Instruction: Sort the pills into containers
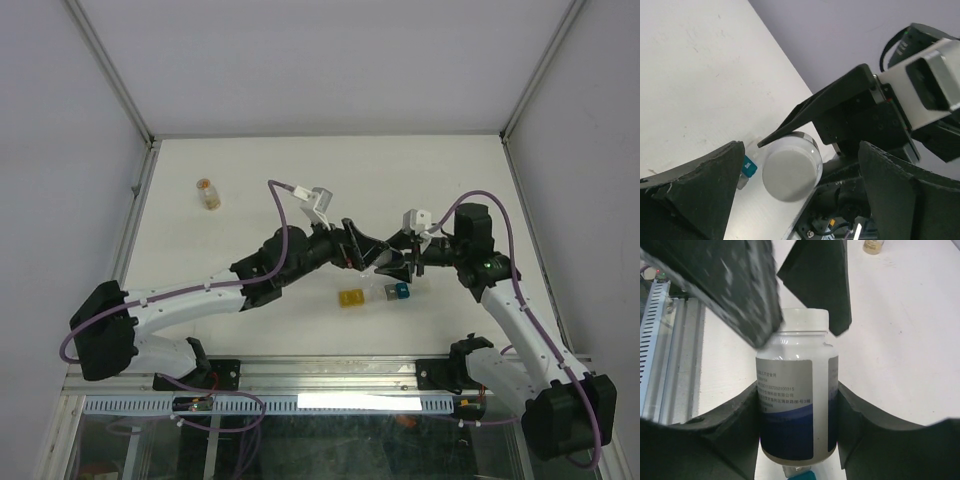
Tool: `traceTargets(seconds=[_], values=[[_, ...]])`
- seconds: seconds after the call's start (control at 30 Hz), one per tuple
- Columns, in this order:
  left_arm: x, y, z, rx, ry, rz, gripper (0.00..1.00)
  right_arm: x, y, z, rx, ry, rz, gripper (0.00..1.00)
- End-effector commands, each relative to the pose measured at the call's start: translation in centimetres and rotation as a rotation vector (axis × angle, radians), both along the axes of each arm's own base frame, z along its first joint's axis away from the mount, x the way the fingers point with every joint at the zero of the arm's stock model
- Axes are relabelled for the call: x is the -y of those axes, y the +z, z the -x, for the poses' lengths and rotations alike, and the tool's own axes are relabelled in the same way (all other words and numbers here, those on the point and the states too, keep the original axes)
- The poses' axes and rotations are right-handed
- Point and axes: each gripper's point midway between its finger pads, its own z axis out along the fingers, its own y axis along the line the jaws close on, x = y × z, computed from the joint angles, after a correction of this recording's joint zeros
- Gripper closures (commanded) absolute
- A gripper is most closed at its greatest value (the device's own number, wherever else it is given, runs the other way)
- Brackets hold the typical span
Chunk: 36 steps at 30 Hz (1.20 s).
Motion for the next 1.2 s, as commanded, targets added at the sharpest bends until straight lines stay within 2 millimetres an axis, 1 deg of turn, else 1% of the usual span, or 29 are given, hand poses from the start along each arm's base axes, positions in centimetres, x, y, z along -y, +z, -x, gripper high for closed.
traceTargets(seconds=[0.0,0.07,0.17,0.2,0.23,0.3,0.4,0.57,0.67,0.87,0.93,1.0,1.07,1.17], values=[[-2.0,5.1,1.8,0.233,-0.044,0.089,0.01,-0.1,2.5,0.7,0.041,0.068,-0.043,1.0],[-2.9,5.3,2.7,0.315,-0.074,0.081,0.01,0.0,2.5,0.9,0.034,0.078,-0.046,1.0],[-4.4,6.2,4.1,0.452,-0.11,0.071,0.01,0.1,2.6,1.2,0.032,0.094,-0.054,1.0],[-5.0,6.8,4.9,0.506,-0.132,0.071,0.01,0.1,2.6,1.3,0.03,0.098,-0.057,1.0],[-5.4,7.0,5.4,0.558,-0.151,0.058,0.01,0.1,2.6,1.4,0.03,0.106,-0.06,1.0],[-5.9,6.7,6.4,0.649,-0.192,0.027,0.01,0.1,2.6,1.8,0.027,0.128,-0.068,1.0],[-6.4,5.7,7.3,0.755,-0.241,-0.025,0.01,0.1,2.6,2.4,0.027,0.161,-0.08,1.0],[-6.9,4.0,7.0,0.846,-0.244,-0.118,0.01,0.2,2.5,3.0,0.03,0.193,-0.086,1.0],[-6.8,3.3,6.9,0.891,-0.253,-0.164,0.01,0.2,2.3,3.2,0.039,0.205,-0.082,1.0],[-6.4,3.4,7.2,1.049,-0.296,-0.209,0.01,0.3,1.6,3.2,0.049,0.202,-0.066,1.0],[-6.1,2.9,7.3,1.114,-0.324,-0.246,0.01,0.4,1.2,3.2,0.047,0.203,-0.063,1.0],[-5.7,1.7,7.1,1.195,-0.374,-0.332,0.05,0.4,1.1,3.2,0.058,0.204,-0.058,1.0],[-5.4,1.4,6.6,1.226,-0.383,-0.378,0.09,0.4,0.7,3.2,0.068,0.209,-0.053,1.0],[-4.5,1.5,6.1,1.254,-0.397,-0.401,0.15,0.5,0.3,3.2,0.077,0.215,-0.049,1.0]])
